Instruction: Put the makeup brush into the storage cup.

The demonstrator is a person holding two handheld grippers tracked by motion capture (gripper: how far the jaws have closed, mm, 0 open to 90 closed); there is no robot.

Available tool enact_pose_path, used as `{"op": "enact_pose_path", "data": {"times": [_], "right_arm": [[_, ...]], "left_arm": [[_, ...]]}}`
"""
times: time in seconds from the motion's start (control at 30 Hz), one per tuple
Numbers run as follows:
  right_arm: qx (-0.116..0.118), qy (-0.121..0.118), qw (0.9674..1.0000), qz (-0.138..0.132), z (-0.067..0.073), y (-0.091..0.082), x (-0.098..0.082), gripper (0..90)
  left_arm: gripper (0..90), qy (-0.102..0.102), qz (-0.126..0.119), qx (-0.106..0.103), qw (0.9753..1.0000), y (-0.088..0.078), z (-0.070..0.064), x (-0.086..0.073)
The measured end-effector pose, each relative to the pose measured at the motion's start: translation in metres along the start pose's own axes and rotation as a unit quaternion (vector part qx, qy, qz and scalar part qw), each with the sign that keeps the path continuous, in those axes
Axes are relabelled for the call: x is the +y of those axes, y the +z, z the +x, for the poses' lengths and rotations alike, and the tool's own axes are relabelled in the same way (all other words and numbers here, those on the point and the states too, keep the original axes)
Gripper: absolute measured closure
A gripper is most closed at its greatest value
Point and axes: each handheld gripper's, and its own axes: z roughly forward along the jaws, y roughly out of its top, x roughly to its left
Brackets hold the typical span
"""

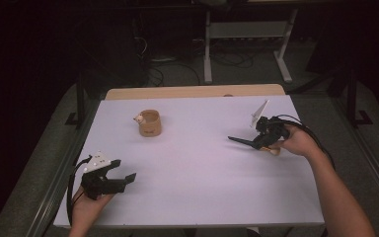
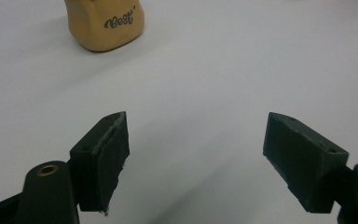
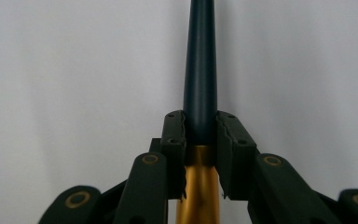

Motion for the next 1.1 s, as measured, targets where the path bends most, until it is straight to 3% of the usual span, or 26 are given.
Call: {"op": "enact_pose_path", "data": {"times": [0.33, 0.53, 0.8, 1.03, 1.1], "right_arm": [[-0.009, -0.030, 0.9994, -0.014, 0.032, -0.023, 0.012, 73.2], [-0.010, -0.055, 0.9982, -0.020, 0.058, -0.031, 0.025, 73.2], [-0.003, -0.090, 0.9952, -0.039, 0.094, -0.032, 0.044, 73.2], [0.009, -0.122, 0.9913, -0.047, 0.120, -0.025, 0.065, 73.2], [0.013, -0.132, 0.9900, -0.048, 0.126, -0.024, 0.072, 73.2]], "left_arm": [[23.4, 0.012, 0.003, -0.023, 0.9997, 0.003, -0.004, 0.008], [25.8, 0.047, 0.010, -0.038, 0.9981, 0.000, -0.013, 0.021], [27.9, 0.091, 0.020, -0.062, 0.9937, -0.002, -0.024, 0.039], [30.3, 0.124, 0.030, -0.086, 0.9881, 0.004, -0.037, 0.055], [30.3, 0.139, 0.036, -0.091, 0.9855, 0.006, -0.040, 0.060]]}}
